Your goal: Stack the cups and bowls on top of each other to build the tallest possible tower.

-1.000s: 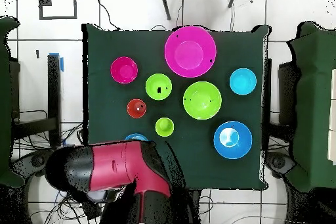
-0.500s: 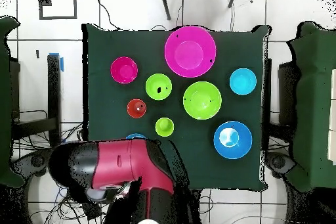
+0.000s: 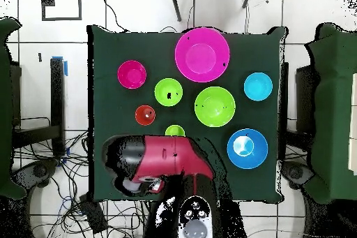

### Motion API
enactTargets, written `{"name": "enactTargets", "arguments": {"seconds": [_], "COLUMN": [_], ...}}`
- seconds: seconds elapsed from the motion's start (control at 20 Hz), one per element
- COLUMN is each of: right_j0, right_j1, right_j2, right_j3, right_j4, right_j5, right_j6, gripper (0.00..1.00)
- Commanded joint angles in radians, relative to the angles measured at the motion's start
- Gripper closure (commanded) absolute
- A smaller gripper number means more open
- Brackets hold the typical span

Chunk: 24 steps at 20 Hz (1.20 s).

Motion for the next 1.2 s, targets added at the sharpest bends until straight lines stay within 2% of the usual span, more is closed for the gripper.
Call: {"name": "enactTargets", "arguments": {"seconds": [0.05, 0.2, 0.75, 1.2], "right_j0": [-0.051, -0.086, -0.179, -0.245], "right_j1": [0.162, 0.213, 0.35, 0.436], "right_j2": [0.121, 0.14, 0.197, 0.256], "right_j3": [0.024, 0.02, -0.058, -0.13], "right_j4": [-0.091, -0.097, -0.218, -0.294], "right_j5": [-0.177, -0.233, -0.293, -0.278], "right_j6": [-0.145, -0.164, -0.197, -0.214], "gripper": [0.0, 0.0, 0.0, 0.0]}}
